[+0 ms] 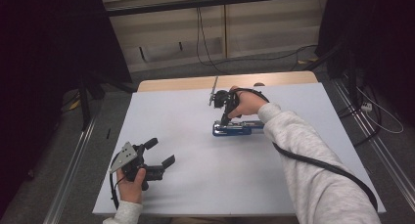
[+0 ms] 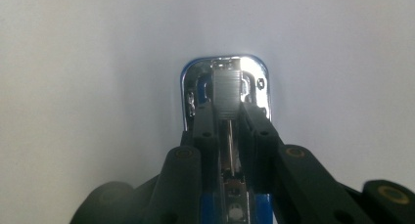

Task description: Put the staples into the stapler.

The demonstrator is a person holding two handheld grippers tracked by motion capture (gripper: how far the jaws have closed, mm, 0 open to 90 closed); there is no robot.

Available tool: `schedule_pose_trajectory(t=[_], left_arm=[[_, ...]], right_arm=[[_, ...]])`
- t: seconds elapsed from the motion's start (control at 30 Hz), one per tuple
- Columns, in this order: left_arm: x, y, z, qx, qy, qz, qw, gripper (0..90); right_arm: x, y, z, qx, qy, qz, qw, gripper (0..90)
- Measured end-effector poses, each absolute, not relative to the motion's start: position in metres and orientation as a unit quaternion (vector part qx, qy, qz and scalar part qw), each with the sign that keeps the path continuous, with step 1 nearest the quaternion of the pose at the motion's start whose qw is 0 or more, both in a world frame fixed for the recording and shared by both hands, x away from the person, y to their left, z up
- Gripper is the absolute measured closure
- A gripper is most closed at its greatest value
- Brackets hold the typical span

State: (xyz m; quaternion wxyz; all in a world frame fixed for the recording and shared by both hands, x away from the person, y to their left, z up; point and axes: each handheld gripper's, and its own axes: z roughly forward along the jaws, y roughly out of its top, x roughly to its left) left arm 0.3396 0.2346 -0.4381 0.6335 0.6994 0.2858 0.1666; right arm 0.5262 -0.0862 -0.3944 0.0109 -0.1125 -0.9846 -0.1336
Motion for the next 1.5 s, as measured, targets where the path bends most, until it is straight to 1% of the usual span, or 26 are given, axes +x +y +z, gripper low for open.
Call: schedule_pose_trajectory(t=[0.43,0.5,0.6,0.63,0.87,0.93,1.1,1.13,1.2,1.27,1.37,1.43,1.5], left_arm=[[0.340,0.234,-0.439,0.702,0.287,0.167,0.630,3.9],[0.340,0.234,-0.439,0.702,0.288,0.165,0.631,3.9],[0.340,0.234,-0.439,0.702,0.288,0.165,0.630,3.9],[0.340,0.234,-0.439,0.702,0.288,0.165,0.630,3.9],[0.340,0.234,-0.439,0.702,0.289,0.167,0.629,3.9],[0.341,0.233,-0.439,0.706,0.291,0.169,0.623,3.9],[0.344,0.230,-0.439,0.709,0.296,0.166,0.618,3.8],[0.344,0.228,-0.439,0.710,0.296,0.164,0.617,3.7],[0.345,0.225,-0.438,0.714,0.293,0.162,0.614,3.6],[0.347,0.221,-0.437,0.718,0.293,0.154,0.612,3.5],[0.350,0.216,-0.437,0.725,0.295,0.143,0.606,3.3],[0.353,0.213,-0.437,0.726,0.299,0.136,0.604,3.2],[0.356,0.210,-0.437,0.731,0.302,0.123,0.599,3.1]], right_arm=[[0.527,-0.082,-0.396,-0.113,-0.985,-0.129,0.010,78.0],[0.527,-0.081,-0.396,-0.112,-0.986,-0.126,0.009,76.8],[0.527,-0.080,-0.396,-0.110,-0.985,-0.134,0.011,72.3],[0.526,-0.079,-0.396,-0.111,-0.984,-0.138,0.004,68.8],[0.524,-0.082,-0.395,-0.116,-0.983,-0.140,0.002,63.7],[0.523,-0.085,-0.392,-0.120,-0.982,-0.144,-0.003,61.0],[0.519,-0.099,-0.386,-0.146,-0.972,-0.184,-0.006,49.2],[0.517,-0.103,-0.385,-0.163,-0.968,-0.192,-0.005,47.6],[0.515,-0.112,-0.385,-0.163,-0.964,-0.210,-0.013,45.8],[0.513,-0.122,-0.385,-0.180,-0.957,-0.226,-0.012,40.4],[0.509,-0.136,-0.387,-0.198,-0.950,-0.240,-0.025,35.1],[0.506,-0.145,-0.388,-0.217,-0.942,-0.257,-0.021,31.3],[0.503,-0.154,-0.390,-0.231,-0.935,-0.267,-0.029,27.0]])
